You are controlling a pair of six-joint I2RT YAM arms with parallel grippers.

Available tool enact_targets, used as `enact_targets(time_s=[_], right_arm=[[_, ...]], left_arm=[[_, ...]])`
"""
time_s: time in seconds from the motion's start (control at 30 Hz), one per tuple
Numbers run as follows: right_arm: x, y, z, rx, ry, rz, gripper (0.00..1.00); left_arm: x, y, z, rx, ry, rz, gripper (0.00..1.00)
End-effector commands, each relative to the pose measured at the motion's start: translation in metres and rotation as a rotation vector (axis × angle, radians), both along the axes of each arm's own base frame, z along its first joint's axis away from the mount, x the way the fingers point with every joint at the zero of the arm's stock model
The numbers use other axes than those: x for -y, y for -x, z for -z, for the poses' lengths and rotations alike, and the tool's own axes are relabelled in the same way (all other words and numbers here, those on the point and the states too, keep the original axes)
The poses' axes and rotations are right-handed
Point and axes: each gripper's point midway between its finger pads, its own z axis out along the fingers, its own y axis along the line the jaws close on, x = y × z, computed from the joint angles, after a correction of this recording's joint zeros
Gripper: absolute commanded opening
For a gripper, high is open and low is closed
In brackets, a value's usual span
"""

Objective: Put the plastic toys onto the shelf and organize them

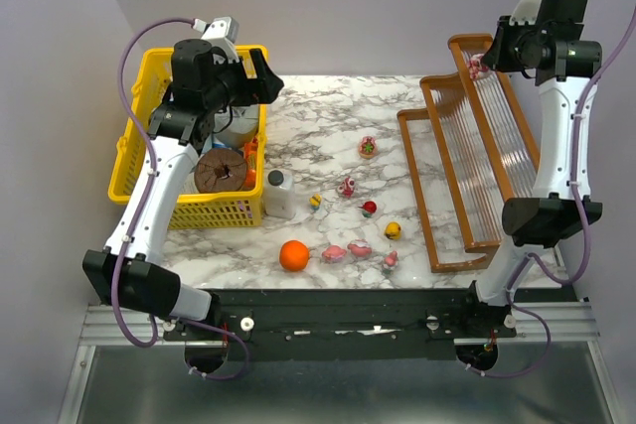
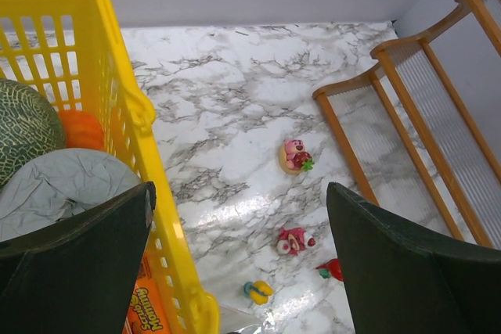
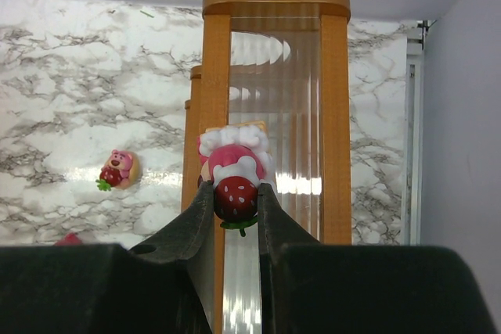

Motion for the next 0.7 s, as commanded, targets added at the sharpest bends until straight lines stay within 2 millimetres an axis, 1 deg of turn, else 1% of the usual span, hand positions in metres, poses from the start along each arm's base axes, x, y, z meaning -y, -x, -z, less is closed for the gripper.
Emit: enact_targets(time_s=[0.0, 0.23, 0.4, 0.47, 0.63, 0.67], right_arm=[[0.011, -0.009, -0.011, 0.048, 0.037, 0.036, 0.01], [0.015, -0.017, -0.004, 0.039, 0.041, 0.054, 0.02], [0.021, -0.024, 0.007, 0.019, 0.049, 0.092, 0.08], [0.023, -0.026, 0.007, 0.022, 0.049, 0.102, 0.09], [0.025, -0.031, 0.010, 0.021, 0.047, 0.117, 0.17], [0.026, -0.031, 0.010, 0.021, 0.047, 0.117, 0.23]], left_arm=[[0.004, 0.001, -0.007, 0.011, -0.006, 0.028, 0.99], [0.004, 0.000, -0.007, 0.010, -0.006, 0.028, 0.99], [0.003, 0.000, -0.006, 0.008, -0.010, 0.021, 0.99], [0.003, 0.000, -0.006, 0.006, -0.011, 0.019, 0.99], [0.002, 0.000, -0.008, 0.009, -0.010, 0.013, 0.99], [0.002, 0.000, -0.009, 0.010, -0.013, 0.014, 0.99]])
